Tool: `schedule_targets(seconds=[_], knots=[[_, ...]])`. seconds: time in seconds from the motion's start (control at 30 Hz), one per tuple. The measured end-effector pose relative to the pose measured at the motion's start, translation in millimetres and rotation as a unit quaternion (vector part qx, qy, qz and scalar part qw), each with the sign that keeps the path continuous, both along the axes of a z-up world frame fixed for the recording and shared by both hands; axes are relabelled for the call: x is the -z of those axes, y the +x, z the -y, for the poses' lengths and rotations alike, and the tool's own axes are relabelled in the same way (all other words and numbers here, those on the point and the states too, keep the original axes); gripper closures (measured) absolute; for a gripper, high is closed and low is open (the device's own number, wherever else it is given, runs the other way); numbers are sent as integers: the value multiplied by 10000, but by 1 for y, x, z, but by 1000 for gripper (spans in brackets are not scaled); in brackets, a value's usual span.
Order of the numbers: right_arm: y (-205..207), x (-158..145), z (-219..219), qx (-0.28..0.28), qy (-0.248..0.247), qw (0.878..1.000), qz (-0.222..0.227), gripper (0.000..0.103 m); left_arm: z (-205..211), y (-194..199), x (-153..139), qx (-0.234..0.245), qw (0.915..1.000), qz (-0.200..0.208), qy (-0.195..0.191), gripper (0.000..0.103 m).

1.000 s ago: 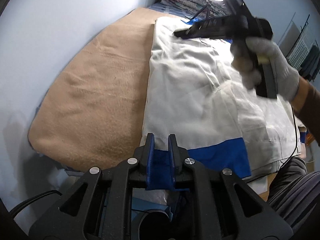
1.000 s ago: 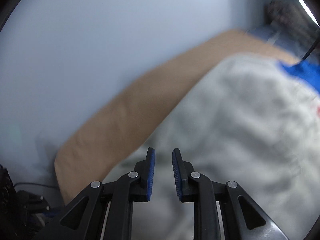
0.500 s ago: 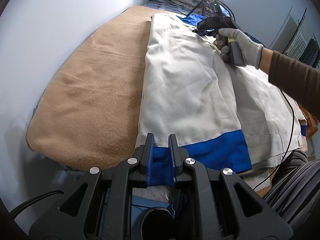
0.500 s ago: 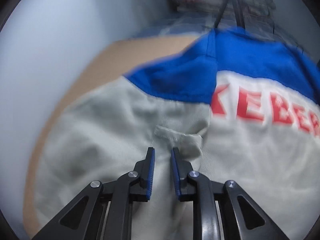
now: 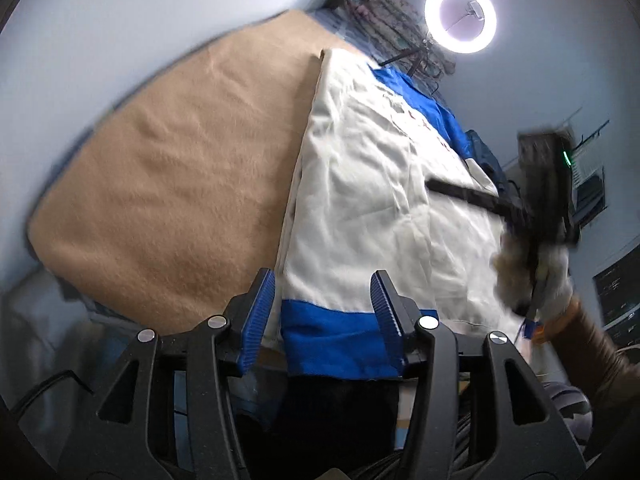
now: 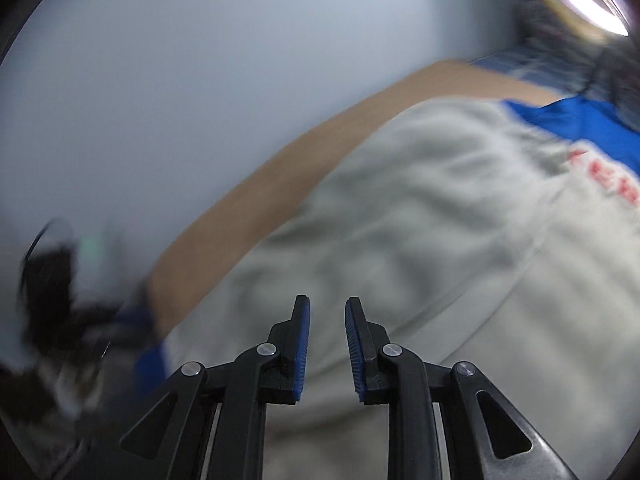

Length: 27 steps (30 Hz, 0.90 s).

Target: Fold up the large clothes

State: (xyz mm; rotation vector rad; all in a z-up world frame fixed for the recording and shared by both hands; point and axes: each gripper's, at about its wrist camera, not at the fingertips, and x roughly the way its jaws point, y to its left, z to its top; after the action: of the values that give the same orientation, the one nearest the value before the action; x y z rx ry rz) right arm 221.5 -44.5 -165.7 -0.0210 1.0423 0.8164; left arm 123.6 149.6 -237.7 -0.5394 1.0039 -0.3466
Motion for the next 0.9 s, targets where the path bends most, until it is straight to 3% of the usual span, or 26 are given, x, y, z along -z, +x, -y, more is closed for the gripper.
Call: schedule_targets(seconds=[0.13,0.23,0.27,0.33,0.5,0.63,0.7,0.8,0.9], knots=[[-48,27,-14,-345,90,9991,-221,84,4,-1,8,-15,9996,-68,264,52],[-67,59,-36,-635,-748,9951,-121,84,7,-1,17,14,9996,-185,214,52],[-75,57,-38,-640,-772,9949,97,84,9,0,19,62,9995,-195,220,52],[-74,52,-36,-515,-783,9956,-99,84,11,0,21,54,9995,-215,226,52],[-86,18,-19,-404,-116,9990,-125,83,4,-1,23,-43,9995,-304,-82,53],[-97,33,-27,-596,-164,9977,-295,83,0,-3,23,-46,9994,-310,-153,58],[-103,49,-36,-708,-546,9954,-330,83,4,-5,23,-2,9996,-297,-21,67],[-101,53,-31,-556,-394,9963,-522,83,10,-8,20,14,9993,-207,295,79],[-95,35,-23,-436,-389,9976,-364,66,12,-13,9,-37,9992,9,388,85]])
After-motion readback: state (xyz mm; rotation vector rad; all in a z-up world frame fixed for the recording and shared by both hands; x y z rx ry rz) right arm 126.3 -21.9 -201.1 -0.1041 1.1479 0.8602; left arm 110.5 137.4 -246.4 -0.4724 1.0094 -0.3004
